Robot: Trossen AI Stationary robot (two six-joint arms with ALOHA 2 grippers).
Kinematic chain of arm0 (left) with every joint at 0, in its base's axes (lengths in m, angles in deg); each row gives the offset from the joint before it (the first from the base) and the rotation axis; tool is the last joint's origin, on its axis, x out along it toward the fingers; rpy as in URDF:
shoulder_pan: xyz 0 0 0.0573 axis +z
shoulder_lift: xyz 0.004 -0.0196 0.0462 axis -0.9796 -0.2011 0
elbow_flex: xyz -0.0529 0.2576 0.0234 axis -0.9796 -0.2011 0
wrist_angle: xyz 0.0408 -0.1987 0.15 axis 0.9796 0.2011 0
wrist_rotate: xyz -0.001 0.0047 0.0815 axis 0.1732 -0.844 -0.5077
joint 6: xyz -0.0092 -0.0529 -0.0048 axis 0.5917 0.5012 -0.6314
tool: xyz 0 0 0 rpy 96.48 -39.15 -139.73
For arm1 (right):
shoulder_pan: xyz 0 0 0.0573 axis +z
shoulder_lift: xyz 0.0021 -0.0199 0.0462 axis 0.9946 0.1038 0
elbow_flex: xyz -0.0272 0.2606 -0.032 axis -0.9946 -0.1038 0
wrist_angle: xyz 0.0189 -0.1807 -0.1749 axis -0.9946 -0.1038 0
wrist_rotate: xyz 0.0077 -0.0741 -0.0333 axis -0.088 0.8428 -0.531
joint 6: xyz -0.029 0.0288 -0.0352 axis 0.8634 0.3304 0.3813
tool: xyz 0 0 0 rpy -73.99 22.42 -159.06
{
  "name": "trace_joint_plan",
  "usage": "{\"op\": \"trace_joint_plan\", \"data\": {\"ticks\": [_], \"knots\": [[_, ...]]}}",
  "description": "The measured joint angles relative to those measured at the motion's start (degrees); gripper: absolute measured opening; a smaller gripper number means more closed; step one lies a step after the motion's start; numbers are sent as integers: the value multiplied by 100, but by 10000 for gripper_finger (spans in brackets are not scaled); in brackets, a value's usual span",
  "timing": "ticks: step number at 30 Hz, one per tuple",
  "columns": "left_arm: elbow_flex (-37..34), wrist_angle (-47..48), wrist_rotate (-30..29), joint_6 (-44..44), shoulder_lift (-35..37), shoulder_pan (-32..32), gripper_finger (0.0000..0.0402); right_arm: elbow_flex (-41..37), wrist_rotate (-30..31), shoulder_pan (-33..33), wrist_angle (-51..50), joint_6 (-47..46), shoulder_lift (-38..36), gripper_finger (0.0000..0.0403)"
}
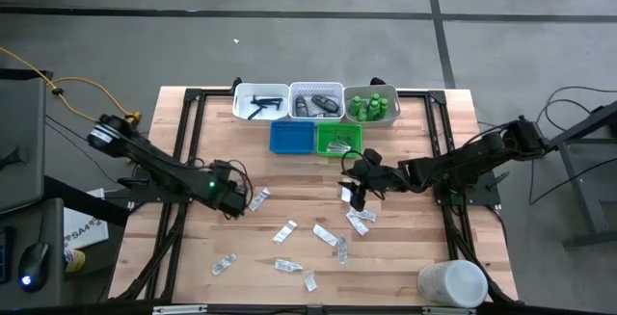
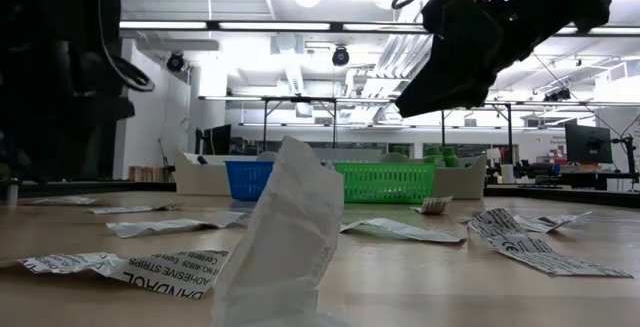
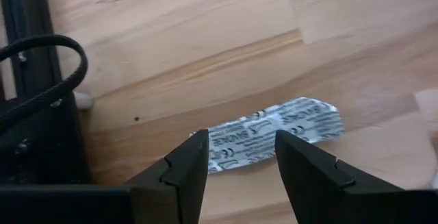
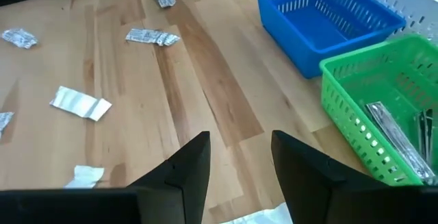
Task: Pick & Place Travel size toiletries
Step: Put the white bandage pad into the blue basket
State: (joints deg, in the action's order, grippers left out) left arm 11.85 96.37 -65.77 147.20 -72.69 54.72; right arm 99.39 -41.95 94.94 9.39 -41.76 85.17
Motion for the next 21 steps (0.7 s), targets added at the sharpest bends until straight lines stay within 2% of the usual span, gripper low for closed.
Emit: {"op": "trace_joint_plan", "data": {"ticks": [10, 21], "knots": [[0, -253, 2, 114, -446, 2, 166, 0, -2, 0, 59, 0, 0, 148], [0, -344, -55, 134, -450, 2, 167, 0, -3, 0, 57, 0, 0, 148]]}}
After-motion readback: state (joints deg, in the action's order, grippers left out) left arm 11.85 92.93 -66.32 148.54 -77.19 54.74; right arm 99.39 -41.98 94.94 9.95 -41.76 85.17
